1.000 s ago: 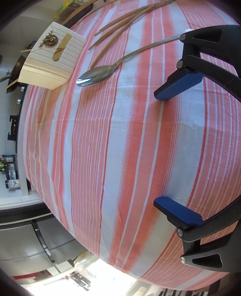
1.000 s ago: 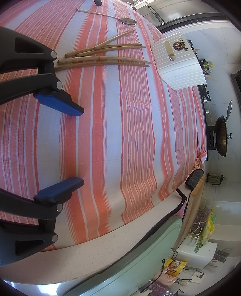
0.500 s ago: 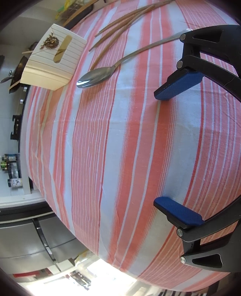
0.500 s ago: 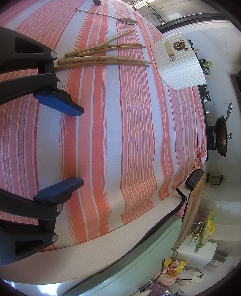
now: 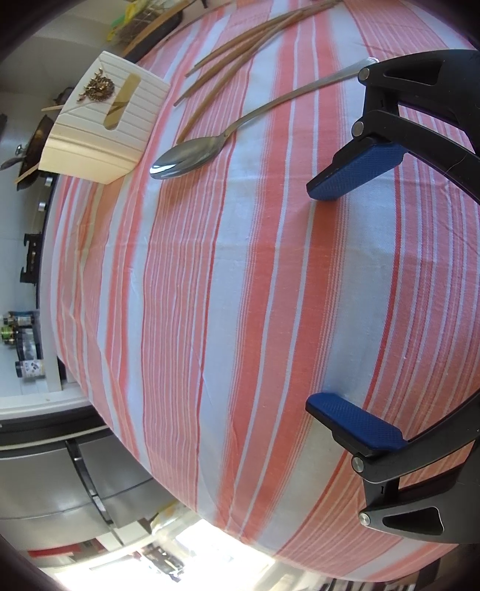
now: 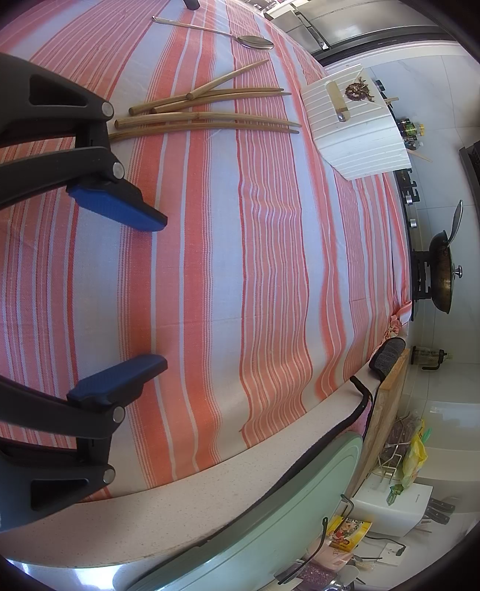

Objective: Organize utensils

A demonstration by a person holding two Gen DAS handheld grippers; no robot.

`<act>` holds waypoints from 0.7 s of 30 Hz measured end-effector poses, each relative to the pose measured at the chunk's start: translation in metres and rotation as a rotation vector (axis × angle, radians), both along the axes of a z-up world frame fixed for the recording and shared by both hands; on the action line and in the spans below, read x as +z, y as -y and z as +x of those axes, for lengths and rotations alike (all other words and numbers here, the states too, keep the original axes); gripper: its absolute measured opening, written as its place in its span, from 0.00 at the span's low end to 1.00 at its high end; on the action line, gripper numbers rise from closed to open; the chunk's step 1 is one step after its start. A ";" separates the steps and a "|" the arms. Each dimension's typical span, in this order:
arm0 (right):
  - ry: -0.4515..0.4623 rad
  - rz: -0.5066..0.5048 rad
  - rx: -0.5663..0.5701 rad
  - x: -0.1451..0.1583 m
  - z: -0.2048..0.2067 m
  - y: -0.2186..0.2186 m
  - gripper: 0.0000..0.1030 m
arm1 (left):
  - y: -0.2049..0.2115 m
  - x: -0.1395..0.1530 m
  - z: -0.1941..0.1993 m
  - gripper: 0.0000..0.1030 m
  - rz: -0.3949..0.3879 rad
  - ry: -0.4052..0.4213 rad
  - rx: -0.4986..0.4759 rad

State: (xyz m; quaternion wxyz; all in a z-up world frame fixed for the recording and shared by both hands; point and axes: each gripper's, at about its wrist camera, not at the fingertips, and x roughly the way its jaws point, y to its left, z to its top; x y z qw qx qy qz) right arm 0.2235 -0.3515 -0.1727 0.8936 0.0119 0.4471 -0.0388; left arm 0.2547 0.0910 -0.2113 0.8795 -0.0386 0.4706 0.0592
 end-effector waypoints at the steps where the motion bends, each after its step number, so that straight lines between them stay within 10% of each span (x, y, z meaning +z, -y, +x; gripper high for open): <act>1: 0.000 0.000 0.000 0.000 0.000 0.000 0.69 | 0.000 0.000 0.000 1.00 -0.001 0.000 -0.001; 21: 0.001 0.000 0.000 0.000 -0.001 0.000 0.69 | 0.034 0.021 0.005 0.99 -0.213 0.043 0.043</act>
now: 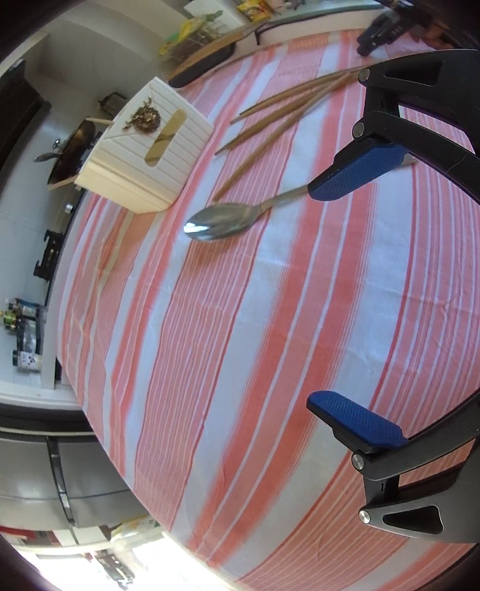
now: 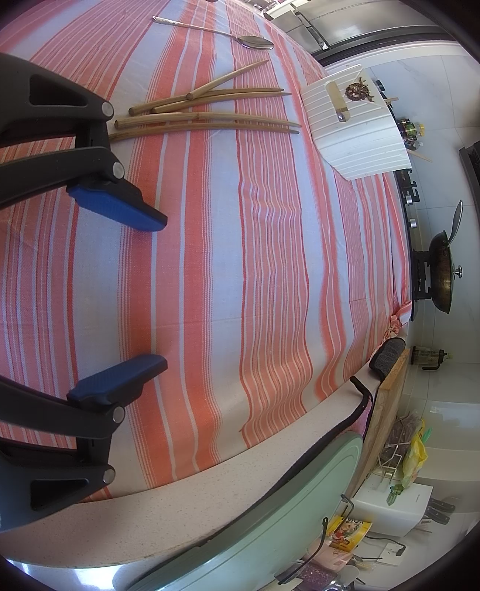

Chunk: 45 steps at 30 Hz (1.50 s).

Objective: Organize utensils

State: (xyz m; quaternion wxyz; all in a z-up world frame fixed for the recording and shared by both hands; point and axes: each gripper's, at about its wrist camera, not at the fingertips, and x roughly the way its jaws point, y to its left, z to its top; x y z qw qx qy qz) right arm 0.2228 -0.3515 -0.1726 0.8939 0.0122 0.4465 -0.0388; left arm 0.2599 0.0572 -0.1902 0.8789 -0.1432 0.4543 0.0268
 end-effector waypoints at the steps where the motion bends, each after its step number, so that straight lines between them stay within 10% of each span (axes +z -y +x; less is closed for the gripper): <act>1: 0.000 0.000 0.000 0.000 0.000 0.000 0.69 | 0.008 0.000 0.004 0.99 -0.001 -0.001 -0.019; 11: 0.000 -0.001 0.001 0.000 0.000 0.001 0.69 | 0.072 -0.019 0.030 1.00 0.257 -0.042 -0.106; 45: 0.001 -0.001 0.001 0.000 -0.001 0.002 0.69 | 0.017 -0.023 0.018 1.00 0.224 -0.043 -0.083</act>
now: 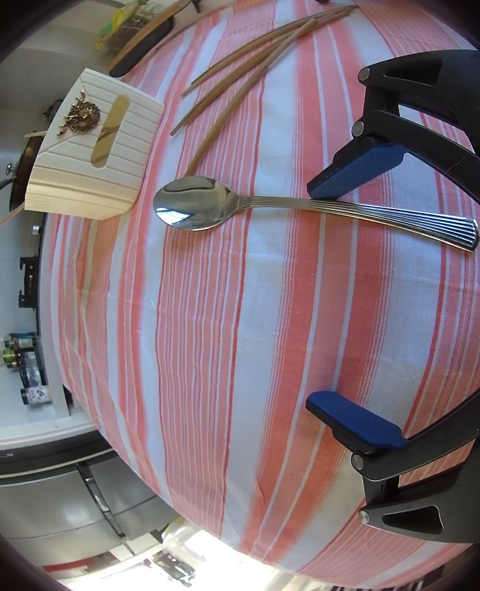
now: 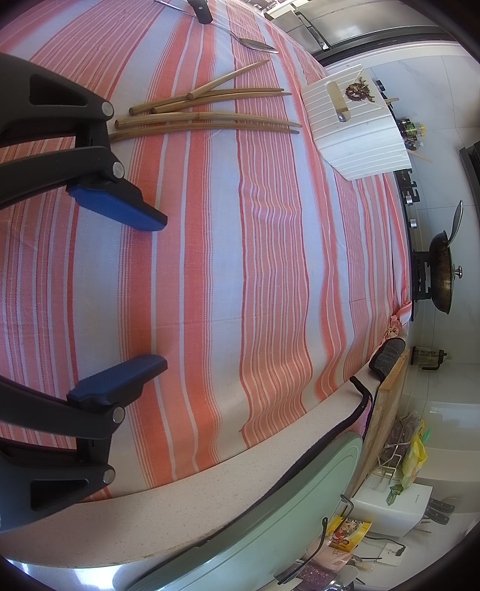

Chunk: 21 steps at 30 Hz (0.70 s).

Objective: Organize utensils

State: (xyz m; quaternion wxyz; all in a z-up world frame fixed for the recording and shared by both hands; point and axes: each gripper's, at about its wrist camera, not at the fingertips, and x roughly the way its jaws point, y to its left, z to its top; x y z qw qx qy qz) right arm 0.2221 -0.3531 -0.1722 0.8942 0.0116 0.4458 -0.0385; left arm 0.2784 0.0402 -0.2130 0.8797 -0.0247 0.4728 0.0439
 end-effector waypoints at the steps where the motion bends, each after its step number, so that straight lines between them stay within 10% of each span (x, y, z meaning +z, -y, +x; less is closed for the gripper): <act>1: 0.000 0.000 0.000 0.000 0.000 0.000 0.69 | 0.000 0.000 0.000 1.00 0.000 0.000 0.000; 14: -0.051 0.188 0.172 0.032 0.012 -0.014 0.67 | -0.013 0.002 0.003 1.00 0.013 -0.052 -0.096; 21: -0.163 0.174 0.391 0.032 0.070 -0.079 0.31 | 0.002 0.005 0.014 0.99 0.046 -0.106 -0.230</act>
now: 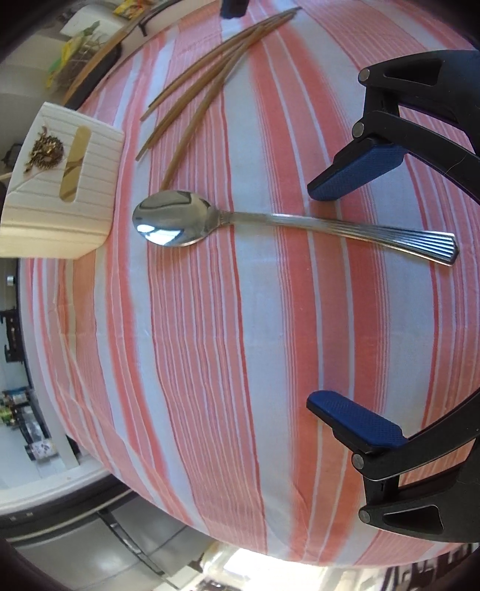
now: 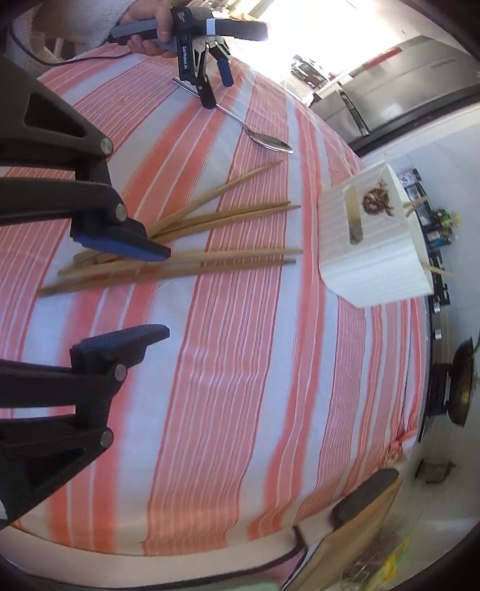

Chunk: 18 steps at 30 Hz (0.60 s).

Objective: Organize utensils
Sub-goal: 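Grasp a wooden chopstick with the right tool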

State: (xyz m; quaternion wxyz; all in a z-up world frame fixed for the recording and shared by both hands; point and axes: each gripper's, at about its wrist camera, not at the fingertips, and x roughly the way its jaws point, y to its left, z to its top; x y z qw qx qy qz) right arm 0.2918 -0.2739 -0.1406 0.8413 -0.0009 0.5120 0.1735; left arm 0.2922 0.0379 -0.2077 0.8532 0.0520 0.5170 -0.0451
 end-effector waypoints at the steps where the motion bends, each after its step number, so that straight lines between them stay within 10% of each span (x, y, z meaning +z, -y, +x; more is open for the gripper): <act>1: -0.024 -0.006 0.028 -0.005 0.008 -0.009 0.24 | 0.005 0.001 0.002 0.99 0.016 -0.002 -0.030; 8: -0.120 -0.036 0.058 -0.022 0.036 -0.025 0.16 | 0.033 0.003 0.027 1.00 0.060 0.009 -0.116; 18: -0.175 0.111 -0.014 -0.024 0.035 0.000 0.19 | 0.014 -0.002 0.059 1.00 -0.028 0.010 0.058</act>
